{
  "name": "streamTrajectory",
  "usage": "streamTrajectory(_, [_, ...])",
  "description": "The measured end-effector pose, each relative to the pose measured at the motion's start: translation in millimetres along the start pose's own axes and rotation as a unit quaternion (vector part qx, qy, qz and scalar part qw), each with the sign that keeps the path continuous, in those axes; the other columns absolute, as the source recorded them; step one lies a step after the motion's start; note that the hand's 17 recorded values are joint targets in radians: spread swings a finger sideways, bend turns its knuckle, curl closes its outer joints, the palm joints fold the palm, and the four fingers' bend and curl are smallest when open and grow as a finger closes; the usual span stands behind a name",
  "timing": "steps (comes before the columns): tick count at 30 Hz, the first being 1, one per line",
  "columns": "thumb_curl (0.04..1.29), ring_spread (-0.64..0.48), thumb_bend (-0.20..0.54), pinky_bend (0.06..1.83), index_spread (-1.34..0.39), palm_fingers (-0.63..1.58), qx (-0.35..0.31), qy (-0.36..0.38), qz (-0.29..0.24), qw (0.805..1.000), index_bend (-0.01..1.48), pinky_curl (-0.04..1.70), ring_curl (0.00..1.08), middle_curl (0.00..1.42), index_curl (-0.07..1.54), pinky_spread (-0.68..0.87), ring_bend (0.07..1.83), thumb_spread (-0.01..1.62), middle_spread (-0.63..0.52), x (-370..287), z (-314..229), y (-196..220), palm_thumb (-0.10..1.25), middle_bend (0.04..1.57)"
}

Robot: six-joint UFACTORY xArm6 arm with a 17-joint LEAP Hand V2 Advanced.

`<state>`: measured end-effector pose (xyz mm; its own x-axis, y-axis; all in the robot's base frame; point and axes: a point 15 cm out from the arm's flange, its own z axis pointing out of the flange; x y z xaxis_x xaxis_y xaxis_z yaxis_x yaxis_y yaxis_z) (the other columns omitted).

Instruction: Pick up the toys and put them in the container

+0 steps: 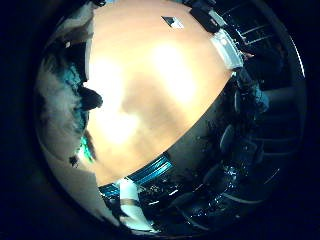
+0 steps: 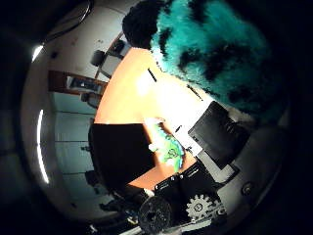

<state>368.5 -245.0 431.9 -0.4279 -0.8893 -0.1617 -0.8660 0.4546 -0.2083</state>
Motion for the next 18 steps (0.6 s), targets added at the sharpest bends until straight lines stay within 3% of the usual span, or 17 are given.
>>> streamTrajectory(7, [0.54,-0.28,-0.01,1.23,-0.34,0.88,0.022,-0.022,-0.074,0.997,1.04,1.14,0.92,1.13,1.05,-0.23,1.37,1.19,-0.29,-87,-84,14,1.05,1.21])
streamTrajectory(18, [0.56,-0.29,-0.012,1.21,-0.34,0.89,0.024,-0.059,-0.16,0.985,1.03,1.17,0.93,1.13,1.06,-0.24,1.36,1.18,-0.29,-216,-120,72,1.06,1.2])
